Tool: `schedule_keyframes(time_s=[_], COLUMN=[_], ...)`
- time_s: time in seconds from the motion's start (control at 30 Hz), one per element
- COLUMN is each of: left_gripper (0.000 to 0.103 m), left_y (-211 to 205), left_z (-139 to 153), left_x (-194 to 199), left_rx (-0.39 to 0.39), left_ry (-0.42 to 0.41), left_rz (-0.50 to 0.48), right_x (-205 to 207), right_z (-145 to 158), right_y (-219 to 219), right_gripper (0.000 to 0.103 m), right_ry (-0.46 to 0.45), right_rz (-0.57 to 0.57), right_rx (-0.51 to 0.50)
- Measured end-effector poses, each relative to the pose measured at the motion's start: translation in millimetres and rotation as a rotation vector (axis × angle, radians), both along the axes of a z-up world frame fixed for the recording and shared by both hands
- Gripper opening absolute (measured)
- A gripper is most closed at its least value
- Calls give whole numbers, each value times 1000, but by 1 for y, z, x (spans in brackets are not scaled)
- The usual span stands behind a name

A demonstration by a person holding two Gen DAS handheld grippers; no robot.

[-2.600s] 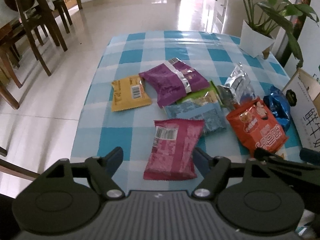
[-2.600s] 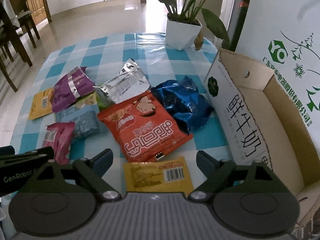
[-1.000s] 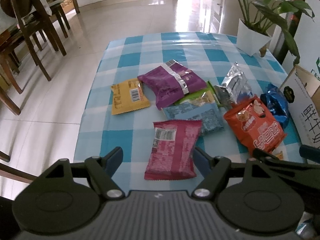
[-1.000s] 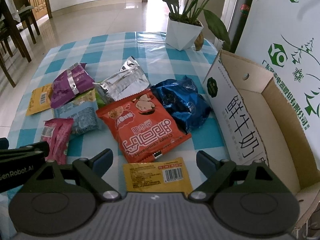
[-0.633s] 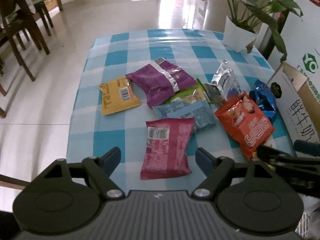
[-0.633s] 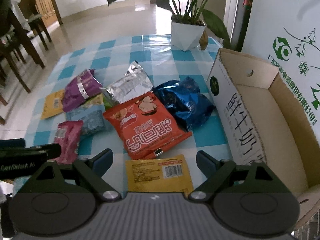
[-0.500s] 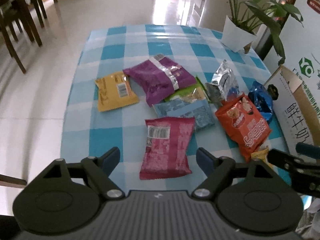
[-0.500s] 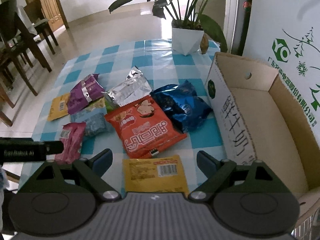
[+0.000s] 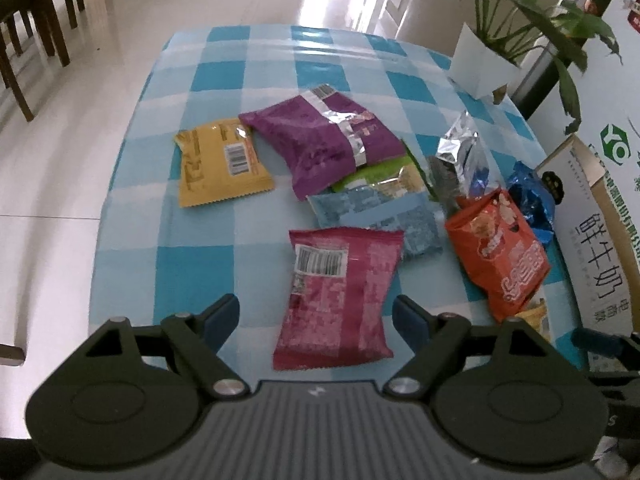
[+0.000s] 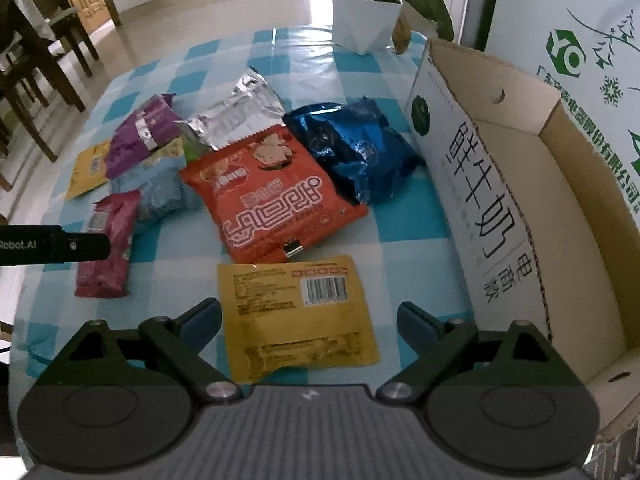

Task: Organize snacks

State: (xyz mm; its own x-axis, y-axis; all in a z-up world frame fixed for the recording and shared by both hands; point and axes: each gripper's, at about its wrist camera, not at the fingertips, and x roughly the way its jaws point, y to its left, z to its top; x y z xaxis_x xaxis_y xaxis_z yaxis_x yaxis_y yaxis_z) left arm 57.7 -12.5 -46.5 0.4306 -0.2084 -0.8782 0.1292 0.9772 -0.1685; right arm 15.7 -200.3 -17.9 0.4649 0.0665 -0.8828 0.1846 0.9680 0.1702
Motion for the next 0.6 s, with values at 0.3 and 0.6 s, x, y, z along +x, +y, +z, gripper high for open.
schedule_keyframes(time_s=[0.3, 0.6], left_gripper=[85, 51], left_y=[-18, -20], left_z=[-18, -13], left_x=[4, -4], left_rx=[57, 85], left_ry=[-4, -70], left_rz=[-23, -24], right_x=[10, 10], right_z=[-9, -5], right_y=[18, 14], right_gripper=[88, 66], right_ry=[42, 13], right_rz=[25, 2], right_rx=[-38, -33])
